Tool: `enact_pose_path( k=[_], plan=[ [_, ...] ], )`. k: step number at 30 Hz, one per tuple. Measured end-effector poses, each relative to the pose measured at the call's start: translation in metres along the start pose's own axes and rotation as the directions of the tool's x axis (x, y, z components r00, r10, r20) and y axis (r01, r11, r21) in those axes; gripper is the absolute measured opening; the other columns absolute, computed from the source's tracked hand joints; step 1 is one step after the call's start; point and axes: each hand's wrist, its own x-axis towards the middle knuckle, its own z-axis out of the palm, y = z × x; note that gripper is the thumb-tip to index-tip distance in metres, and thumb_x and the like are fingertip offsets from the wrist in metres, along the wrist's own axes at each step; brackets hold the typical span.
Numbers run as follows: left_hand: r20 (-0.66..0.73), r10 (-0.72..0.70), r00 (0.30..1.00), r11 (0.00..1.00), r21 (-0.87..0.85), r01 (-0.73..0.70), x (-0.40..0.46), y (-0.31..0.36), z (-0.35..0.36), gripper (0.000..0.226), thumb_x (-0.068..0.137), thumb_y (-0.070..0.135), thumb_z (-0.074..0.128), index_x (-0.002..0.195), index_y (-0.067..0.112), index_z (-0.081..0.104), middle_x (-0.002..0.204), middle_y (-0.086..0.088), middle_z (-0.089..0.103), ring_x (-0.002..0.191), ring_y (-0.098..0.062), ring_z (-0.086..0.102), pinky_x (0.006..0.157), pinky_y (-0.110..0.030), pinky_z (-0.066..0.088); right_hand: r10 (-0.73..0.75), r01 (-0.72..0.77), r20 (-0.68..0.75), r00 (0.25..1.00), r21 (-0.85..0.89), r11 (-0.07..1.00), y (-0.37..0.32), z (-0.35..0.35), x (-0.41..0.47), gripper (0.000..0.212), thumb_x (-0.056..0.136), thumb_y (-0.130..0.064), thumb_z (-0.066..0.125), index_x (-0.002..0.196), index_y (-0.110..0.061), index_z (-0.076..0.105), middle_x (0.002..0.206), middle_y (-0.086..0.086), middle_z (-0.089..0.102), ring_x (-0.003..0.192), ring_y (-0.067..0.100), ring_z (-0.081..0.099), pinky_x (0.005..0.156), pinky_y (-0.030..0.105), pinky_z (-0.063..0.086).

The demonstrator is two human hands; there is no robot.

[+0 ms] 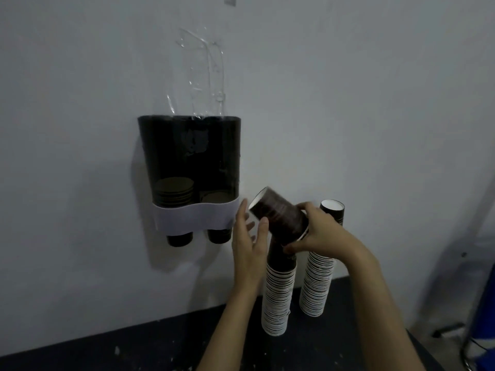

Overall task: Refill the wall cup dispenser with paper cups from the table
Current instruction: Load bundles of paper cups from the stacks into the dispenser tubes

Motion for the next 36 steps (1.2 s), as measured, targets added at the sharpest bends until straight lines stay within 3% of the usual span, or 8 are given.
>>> enact_pose_path(
  k=[3,7,12,15,18,20,28,36],
  plan=[
    [-0.002,-0.052,0.999,0.979,-0.200,0.050,-0.010,0.028,-0.012,0.020,0.095,0.028,0.035,0.109,0.038,0.044,0.099,0.014,0.058,0.088,0.005,0.058,0.083,-0.021,0.048,-0.051,0.050,0.021,0.998,0.016,0.999,-0.030,-0.022,-0.019,0.080,0.061,-0.030,0.083,0.126,-0.012,0.040,0.117,0.003,0.053,0.106,0.018,0.053,0.086,0.028,0.048],
    [-0.062,-0.178,0.982,0.950,-0.269,0.156,-0.021,0.032,-0.039,0.047,0.090,0.045,0.035,0.125,0.016,0.045,0.110,-0.002,0.060,0.105,-0.019,0.058,0.087,-0.032,0.046,-0.102,0.112,-0.048,0.994,0.378,0.919,-0.070,-0.048,-0.030,0.080,0.048,-0.044,0.081,0.117,-0.013,0.054,0.114,0.000,0.063,0.097,0.016,0.064,0.085,0.034,0.054],
    [-0.198,-0.146,0.969,0.968,0.175,0.181,-0.024,0.015,-0.074,0.047,0.092,0.027,0.045,0.136,0.019,0.032,0.125,-0.003,0.051,0.121,-0.021,0.047,0.093,-0.028,0.038,-0.246,0.358,-0.332,0.911,0.336,0.871,-0.154,-0.091,0.000,0.070,0.066,-0.040,0.077,0.126,-0.015,0.051,0.114,0.004,0.059,0.096,0.017,0.062,0.080,0.028,0.056],
    [-0.285,-0.037,0.958,0.798,0.568,0.200,-0.019,0.001,-0.096,0.058,0.085,0.025,0.057,0.137,0.013,0.034,0.134,-0.013,0.048,0.124,-0.029,0.045,0.096,-0.039,0.042,-0.360,0.476,-0.437,0.824,0.191,0.858,-0.219,-0.100,0.030,0.068,0.074,-0.047,0.070,0.129,-0.014,0.047,0.110,0.001,0.051,0.105,0.018,0.055,0.087,0.033,0.049],
    [-0.261,0.080,0.962,0.636,0.757,0.152,-0.011,-0.011,-0.107,0.062,0.060,0.016,0.081,0.116,0.002,0.058,0.106,-0.021,0.067,0.096,-0.038,0.064,0.070,-0.046,0.056,-0.413,0.457,-0.420,0.808,0.005,0.889,-0.256,-0.085,0.062,0.065,0.082,-0.051,0.058,0.125,-0.004,0.048,0.115,0.009,0.052,0.109,0.023,0.048,0.083,0.029,0.039],
    [-0.227,0.122,0.966,0.555,0.823,0.123,-0.010,-0.013,-0.113,0.064,0.048,0.015,0.087,0.105,0.000,0.063,0.096,-0.021,0.070,0.085,-0.038,0.069,0.058,-0.044,0.058,-0.400,0.415,-0.420,0.815,-0.059,0.908,-0.267,-0.068,0.080,0.066,0.085,-0.053,0.053,0.125,-0.002,0.047,0.126,0.018,0.049,0.122,0.033,0.041,0.096,0.036,0.037],
    [-0.199,0.125,0.972,0.484,0.867,0.116,-0.010,-0.021,-0.127,0.068,0.047,0.021,0.088,0.106,0.004,0.061,0.099,-0.018,0.071,0.088,-0.034,0.070,0.060,-0.042,0.058,-0.382,0.360,-0.373,0.845,-0.131,0.924,-0.284,-0.056,0.103,0.061,0.088,-0.049,0.048,0.129,-0.004,0.043,0.134,0.019,0.041,0.128,0.033,0.030,0.101,0.039,0.031],
    [-0.223,0.166,0.961,0.526,0.844,0.105,-0.009,-0.030,-0.134,0.062,0.057,0.017,0.083,0.112,0.003,0.059,0.108,-0.022,0.067,0.098,-0.037,0.066,0.068,-0.046,0.058,-0.260,0.245,-0.046,0.964,-0.217,0.945,-0.266,-0.028,0.111,0.062,0.089,-0.050,0.042,0.136,-0.011,0.037,0.141,0.020,0.041,0.132,0.037,0.034,0.104,0.045,0.033]
  ],
)
